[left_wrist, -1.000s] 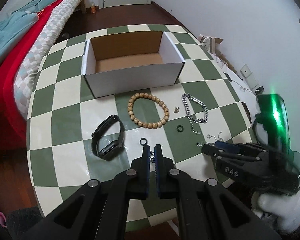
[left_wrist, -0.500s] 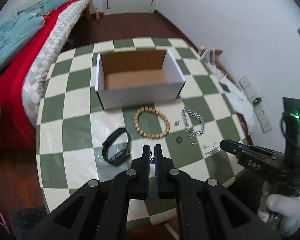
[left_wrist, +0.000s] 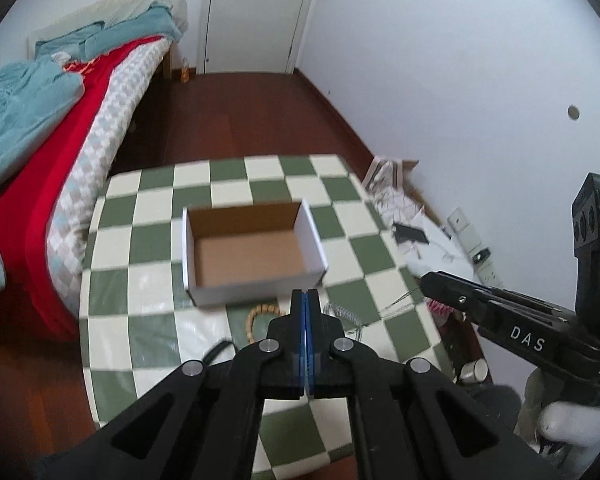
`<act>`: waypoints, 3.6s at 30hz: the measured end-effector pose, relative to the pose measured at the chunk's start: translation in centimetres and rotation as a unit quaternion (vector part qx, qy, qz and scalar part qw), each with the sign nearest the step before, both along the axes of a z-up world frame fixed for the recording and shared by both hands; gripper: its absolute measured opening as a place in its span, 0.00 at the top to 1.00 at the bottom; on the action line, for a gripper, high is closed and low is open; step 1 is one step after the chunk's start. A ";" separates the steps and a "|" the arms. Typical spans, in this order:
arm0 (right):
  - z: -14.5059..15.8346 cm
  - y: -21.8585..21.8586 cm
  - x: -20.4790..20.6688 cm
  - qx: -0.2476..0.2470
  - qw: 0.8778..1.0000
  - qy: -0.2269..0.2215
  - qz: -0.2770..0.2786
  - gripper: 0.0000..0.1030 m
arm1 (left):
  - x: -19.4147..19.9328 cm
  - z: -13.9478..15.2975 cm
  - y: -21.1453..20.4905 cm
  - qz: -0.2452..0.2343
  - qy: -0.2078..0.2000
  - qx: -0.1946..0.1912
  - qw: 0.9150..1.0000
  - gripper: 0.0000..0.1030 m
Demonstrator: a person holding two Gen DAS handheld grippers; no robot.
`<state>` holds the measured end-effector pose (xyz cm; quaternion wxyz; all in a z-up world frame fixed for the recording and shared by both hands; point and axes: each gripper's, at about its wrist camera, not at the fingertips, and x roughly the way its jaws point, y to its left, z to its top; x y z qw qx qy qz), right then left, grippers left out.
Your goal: Organize jewelry
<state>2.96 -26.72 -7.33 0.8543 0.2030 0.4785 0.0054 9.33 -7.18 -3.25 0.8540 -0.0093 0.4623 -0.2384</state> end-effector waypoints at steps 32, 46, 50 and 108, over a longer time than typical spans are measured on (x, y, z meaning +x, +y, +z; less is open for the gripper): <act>-6.4 5.2 21.0 -0.034 0.990 0.117 0.070 0.71 | 17.0 -10.4 2.1 0.113 0.080 0.121 0.983 0.04; -7.5 3.6 18.3 -0.108 0.985 0.125 0.044 0.04 | 13.0 -7.8 3.9 0.157 -0.011 0.178 0.971 0.01; -6.4 3.2 14.1 -0.122 0.987 0.101 0.037 0.04 | 8.4 -7.5 4.7 0.174 -0.043 0.202 0.963 0.01; -13.4 -4.3 1.0 -0.064 0.992 0.095 -0.060 0.92 | 0.0 -14.7 -6.6 -0.022 0.045 0.144 0.988 0.94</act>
